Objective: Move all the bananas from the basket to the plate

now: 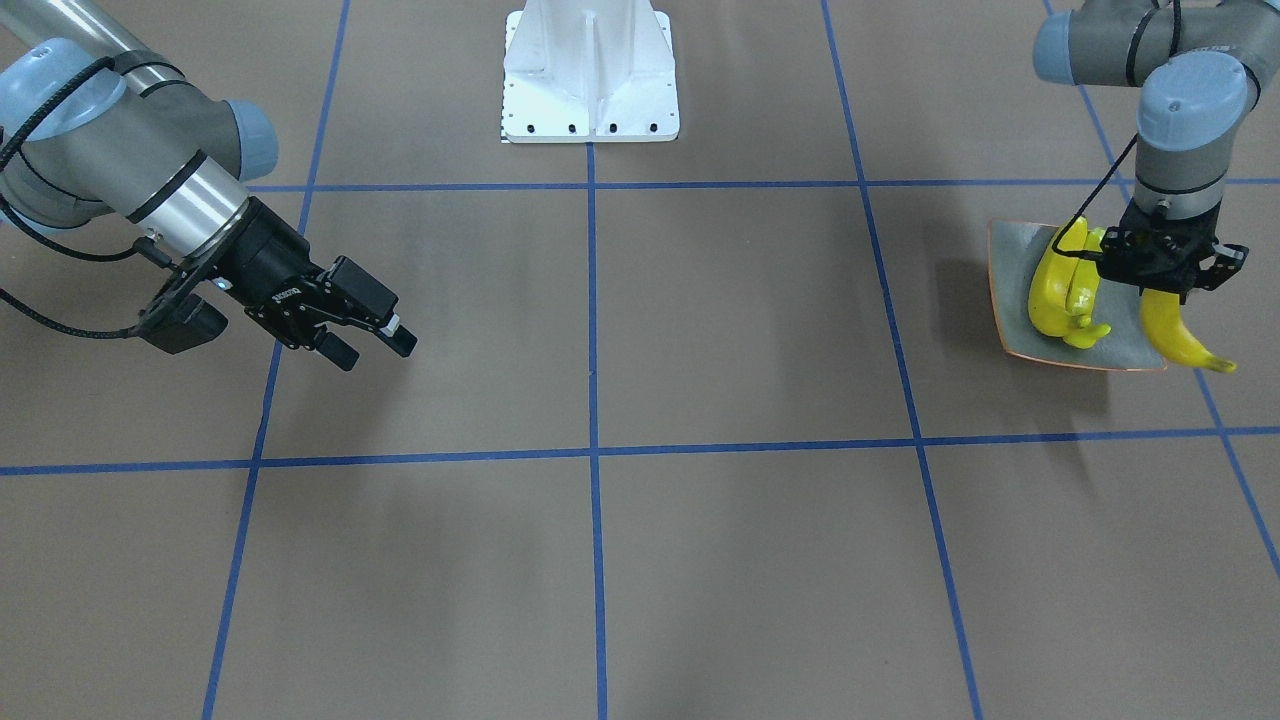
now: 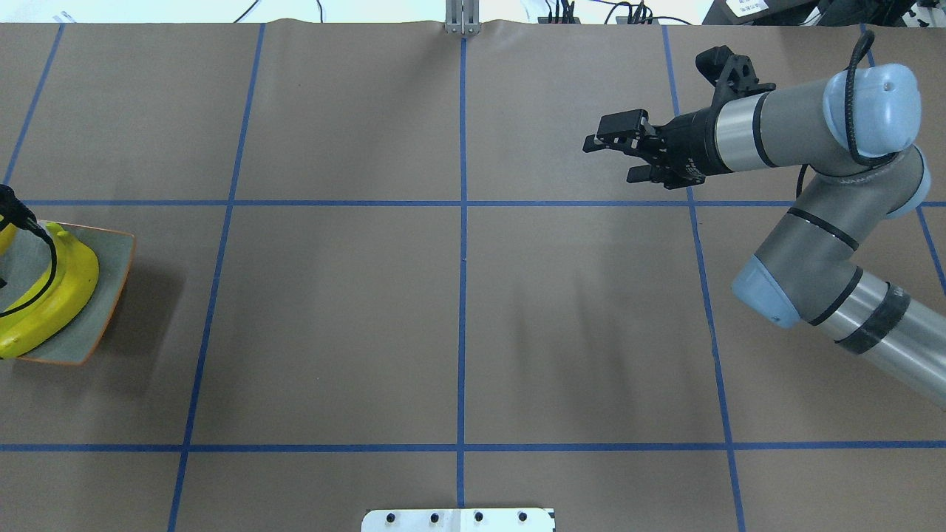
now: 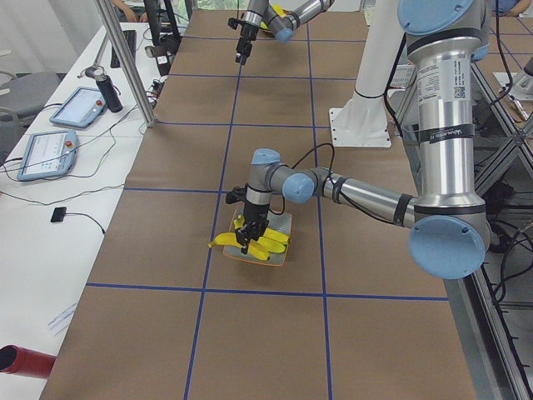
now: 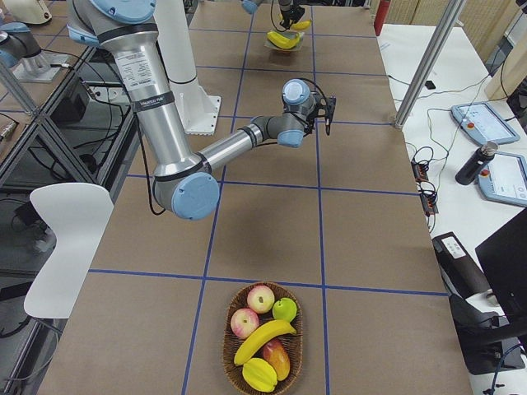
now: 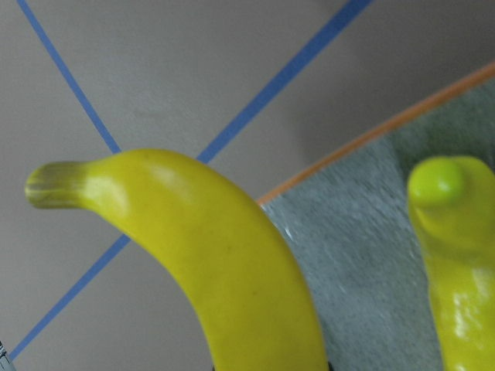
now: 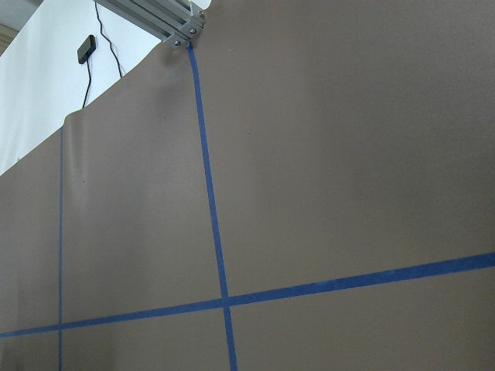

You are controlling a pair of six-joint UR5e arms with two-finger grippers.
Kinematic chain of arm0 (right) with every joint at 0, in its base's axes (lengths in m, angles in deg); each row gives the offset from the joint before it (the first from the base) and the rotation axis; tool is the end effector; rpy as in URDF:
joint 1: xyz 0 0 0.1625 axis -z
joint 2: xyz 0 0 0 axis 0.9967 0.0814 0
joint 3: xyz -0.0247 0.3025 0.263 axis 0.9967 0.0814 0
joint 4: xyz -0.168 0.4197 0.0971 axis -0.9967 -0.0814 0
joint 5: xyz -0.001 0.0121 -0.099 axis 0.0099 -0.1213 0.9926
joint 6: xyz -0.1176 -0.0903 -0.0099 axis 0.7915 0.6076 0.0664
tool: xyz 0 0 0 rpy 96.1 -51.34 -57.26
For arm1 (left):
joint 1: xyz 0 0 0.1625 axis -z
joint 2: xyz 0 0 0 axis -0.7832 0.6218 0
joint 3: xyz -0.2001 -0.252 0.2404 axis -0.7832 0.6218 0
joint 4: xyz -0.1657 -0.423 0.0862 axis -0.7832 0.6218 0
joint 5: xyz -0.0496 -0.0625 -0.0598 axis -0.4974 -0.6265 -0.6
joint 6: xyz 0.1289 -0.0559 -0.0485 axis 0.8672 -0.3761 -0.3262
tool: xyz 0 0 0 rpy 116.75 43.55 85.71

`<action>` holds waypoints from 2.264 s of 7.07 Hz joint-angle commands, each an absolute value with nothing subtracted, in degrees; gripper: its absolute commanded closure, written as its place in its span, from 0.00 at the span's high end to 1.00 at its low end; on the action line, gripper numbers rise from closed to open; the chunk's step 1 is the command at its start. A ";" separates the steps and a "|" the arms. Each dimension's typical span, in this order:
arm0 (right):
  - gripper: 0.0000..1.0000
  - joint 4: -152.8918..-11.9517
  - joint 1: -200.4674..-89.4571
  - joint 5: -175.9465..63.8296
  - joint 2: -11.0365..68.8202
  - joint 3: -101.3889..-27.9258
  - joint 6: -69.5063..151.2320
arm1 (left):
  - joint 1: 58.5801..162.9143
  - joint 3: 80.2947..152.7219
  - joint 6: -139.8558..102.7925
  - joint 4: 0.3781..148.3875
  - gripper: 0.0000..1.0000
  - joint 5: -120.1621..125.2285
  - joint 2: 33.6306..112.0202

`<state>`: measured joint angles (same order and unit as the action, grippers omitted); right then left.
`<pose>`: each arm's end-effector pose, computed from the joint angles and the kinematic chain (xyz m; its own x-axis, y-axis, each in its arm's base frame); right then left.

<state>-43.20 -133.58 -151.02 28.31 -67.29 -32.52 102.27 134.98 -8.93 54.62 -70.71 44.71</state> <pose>-0.4104 -0.5552 0.2694 0.1301 0.1432 0.9811 -0.3521 0.9317 -0.0893 0.2324 -0.4749 0.5873 0.8065 0.5817 -0.1059 -0.5342 0.7936 0.2913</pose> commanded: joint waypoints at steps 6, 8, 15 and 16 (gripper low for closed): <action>1.00 -43.29 -133.58 -150.98 28.78 -69.82 -33.25 | 99.28 135.41 -9.08 54.26 0.98 -70.51 43.83; 1.00 -43.29 -133.58 -150.99 28.69 -70.01 -35.10 | 99.19 135.23 -9.16 54.34 1.00 -70.50 44.18; 1.00 -43.29 -141.21 -154.50 40.96 -73.60 -27.94 | 102.71 145.42 -17.35 39.85 1.00 -85.08 60.59; 1.00 -43.21 -145.49 -156.50 46.48 -73.70 -21.54 | 102.62 145.51 -20.73 39.84 1.00 -89.18 62.35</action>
